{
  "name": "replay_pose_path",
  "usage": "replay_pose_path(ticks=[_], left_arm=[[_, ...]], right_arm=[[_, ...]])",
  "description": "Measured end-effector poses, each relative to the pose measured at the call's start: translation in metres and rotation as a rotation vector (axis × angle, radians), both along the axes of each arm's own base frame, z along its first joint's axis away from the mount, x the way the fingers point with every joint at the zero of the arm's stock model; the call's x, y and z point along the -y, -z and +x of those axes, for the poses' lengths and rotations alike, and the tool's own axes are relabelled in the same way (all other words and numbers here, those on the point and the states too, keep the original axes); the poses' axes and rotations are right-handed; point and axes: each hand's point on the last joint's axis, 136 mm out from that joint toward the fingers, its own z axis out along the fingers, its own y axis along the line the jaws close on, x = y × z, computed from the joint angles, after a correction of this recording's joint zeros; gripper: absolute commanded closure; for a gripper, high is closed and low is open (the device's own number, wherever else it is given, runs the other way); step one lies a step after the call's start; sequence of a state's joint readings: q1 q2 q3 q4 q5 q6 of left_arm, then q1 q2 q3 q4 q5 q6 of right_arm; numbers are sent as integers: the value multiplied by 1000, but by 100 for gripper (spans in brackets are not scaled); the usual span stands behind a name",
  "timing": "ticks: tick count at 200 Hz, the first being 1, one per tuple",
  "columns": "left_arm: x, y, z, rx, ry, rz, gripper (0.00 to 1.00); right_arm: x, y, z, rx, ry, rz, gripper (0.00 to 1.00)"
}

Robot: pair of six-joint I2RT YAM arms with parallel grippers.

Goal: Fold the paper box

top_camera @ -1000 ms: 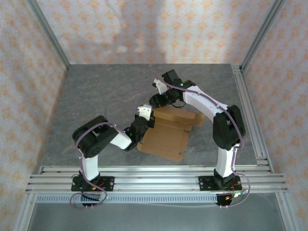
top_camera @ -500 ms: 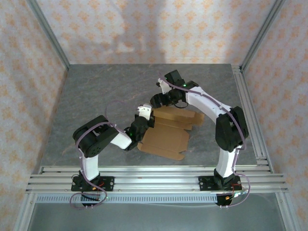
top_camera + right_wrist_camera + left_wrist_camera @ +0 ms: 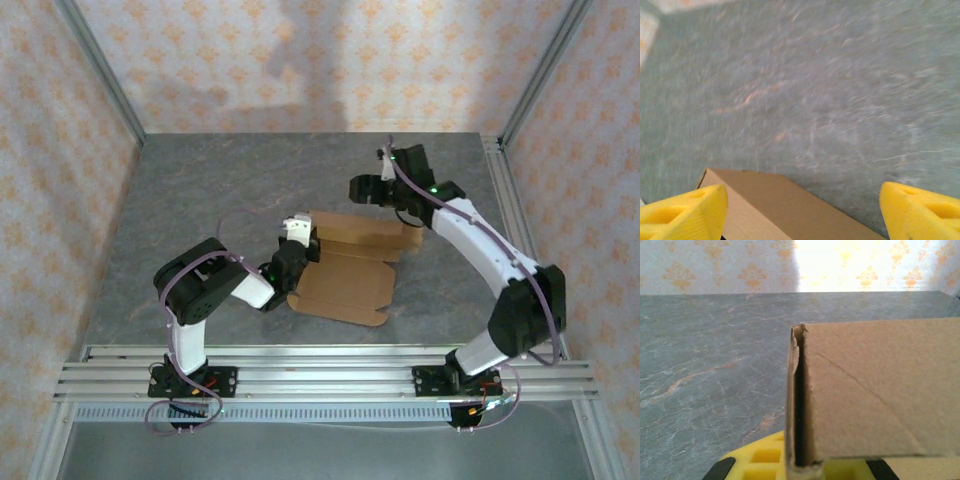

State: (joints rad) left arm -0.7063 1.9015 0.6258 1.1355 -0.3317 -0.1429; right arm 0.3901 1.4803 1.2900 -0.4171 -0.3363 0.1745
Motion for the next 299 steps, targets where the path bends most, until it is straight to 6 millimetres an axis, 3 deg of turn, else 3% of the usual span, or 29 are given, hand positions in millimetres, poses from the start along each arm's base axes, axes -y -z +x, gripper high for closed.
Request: replay_pose_path(ticks=[21, 56, 97, 137, 188, 240, 299], left_arm=[[-9, 0, 5, -8, -32, -45, 100], [-21, 2, 9, -22, -73, -117, 100], [-32, 4, 12, -38, -103, -204, 100], [-47, 4, 19, -62, -127, -324, 100], [-54, 2, 25, -95, -125, -447, 100], [-50, 1, 29, -141, -59, -544, 100], [-39, -17, 46, -160, 38, -675, 100]], right_arm=[[44, -14, -2, 42, 159, 55, 22], [105, -16, -16, 73, 376, 115, 23], [139, -11, -34, 85, 501, 151, 23], [161, 4, -46, 76, 574, 195, 24], [165, 24, -49, 51, 583, 278, 25], [139, 29, -49, 44, 462, 387, 28], [114, 29, -54, 13, 351, 521, 28]])
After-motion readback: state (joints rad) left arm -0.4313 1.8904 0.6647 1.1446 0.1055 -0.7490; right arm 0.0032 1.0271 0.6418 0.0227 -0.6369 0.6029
